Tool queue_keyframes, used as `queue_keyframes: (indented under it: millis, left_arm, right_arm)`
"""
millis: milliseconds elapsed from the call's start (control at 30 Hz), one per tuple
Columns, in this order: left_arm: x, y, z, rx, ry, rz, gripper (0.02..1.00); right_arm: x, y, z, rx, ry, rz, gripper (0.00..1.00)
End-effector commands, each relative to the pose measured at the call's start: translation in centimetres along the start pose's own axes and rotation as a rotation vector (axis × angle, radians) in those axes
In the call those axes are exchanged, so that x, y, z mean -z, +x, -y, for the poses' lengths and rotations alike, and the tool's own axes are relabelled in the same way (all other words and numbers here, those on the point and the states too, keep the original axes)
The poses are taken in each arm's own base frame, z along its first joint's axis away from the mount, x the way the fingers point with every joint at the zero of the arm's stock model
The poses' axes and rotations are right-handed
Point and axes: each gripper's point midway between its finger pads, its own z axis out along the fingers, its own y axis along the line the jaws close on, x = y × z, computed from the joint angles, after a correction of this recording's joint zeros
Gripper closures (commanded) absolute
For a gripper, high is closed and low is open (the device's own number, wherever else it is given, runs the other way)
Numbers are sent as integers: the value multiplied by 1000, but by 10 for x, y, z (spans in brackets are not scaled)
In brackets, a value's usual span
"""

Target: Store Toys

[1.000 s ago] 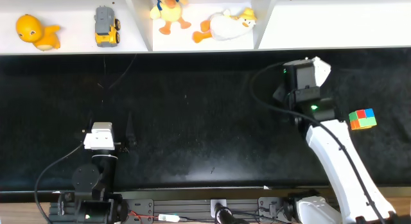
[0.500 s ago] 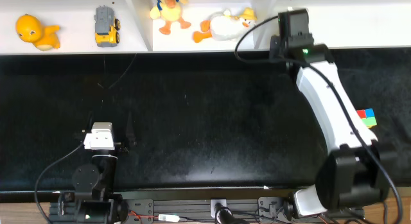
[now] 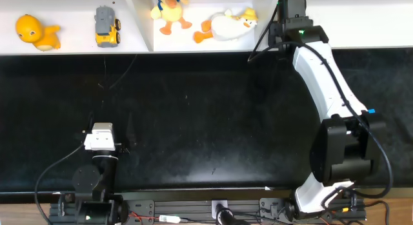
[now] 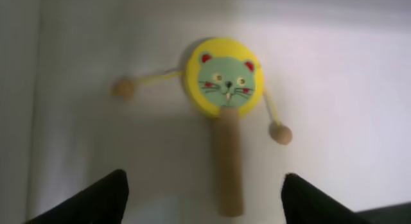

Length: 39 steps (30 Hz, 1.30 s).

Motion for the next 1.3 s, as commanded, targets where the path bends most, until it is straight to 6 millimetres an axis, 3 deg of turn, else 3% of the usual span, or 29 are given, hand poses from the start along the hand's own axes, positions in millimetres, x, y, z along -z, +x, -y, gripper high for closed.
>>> queue_keyframes:
  millis: [33, 133, 433, 633, 767, 967, 1200, 1300]
  left_arm:
    - [1, -2, 0, -20, -2, 9, 20]
    - [1, -2, 0, -20, -2, 9, 20]
    - [1, -2, 0, -20, -2, 9, 20]
    - [1, -2, 0, -20, -2, 9, 20]
    - [1, -2, 0, -20, -2, 9, 20]
    - [1, -2, 0, -20, -2, 9, 20]
    - [1, -2, 0, -20, -2, 9, 20]
    - [1, -2, 0, -20, -2, 9, 20]
  right_arm:
    - [41, 0, -15, 42, -34, 27, 99]
    - [60, 27, -16, 44, -46, 14, 7]
    - [124, 140, 17, -120, -114, 49, 5]
    - [156, 185, 37, -145, -123, 118, 5]
    - [172, 200, 45, -157, -130, 156, 5]
    - [193, 202, 53, -181, -145, 235, 3]
    - [197, 197, 51, -157, -164, 267, 7]
    - [194, 191, 69, -22, -37, 293, 7]
